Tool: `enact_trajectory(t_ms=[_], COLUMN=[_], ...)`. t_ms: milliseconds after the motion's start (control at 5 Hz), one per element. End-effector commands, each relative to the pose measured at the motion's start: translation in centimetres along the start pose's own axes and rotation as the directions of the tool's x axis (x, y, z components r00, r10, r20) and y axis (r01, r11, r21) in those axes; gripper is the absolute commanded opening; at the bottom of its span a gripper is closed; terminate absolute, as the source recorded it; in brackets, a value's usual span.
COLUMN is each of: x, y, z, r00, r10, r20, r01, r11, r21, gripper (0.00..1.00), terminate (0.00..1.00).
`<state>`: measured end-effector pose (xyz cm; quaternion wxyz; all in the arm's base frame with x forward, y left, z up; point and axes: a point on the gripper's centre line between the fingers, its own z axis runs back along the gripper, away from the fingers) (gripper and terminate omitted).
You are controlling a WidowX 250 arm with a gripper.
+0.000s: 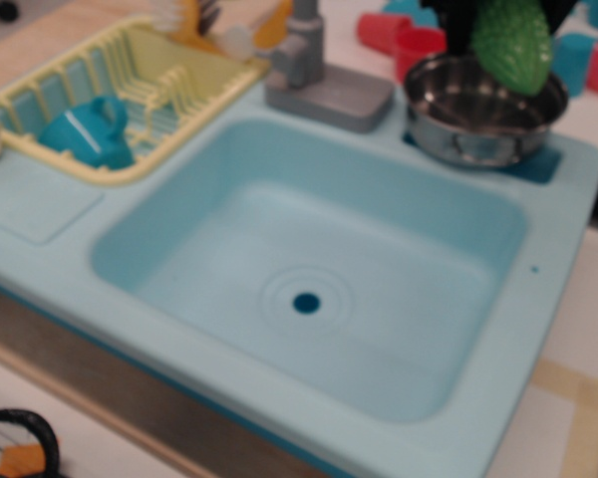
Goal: Put green squash into pot or pan
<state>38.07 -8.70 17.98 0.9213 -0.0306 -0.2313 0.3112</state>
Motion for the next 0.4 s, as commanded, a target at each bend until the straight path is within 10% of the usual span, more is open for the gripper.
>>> enact_trajectory(t_ms=[0, 200], x=[0.75, 0.75], y=[-0.15, -0.15], z=[1.09, 1.09], r00=[1.000, 1.000], r10=[0.010, 0.010], r20=[0.023, 0.023], r01=[-0.010, -0.010], r11=[1.000, 1.000], r21=[-0.028, -0.028], gripper=[1.00, 1.00], terminate=[0.00, 1.00])
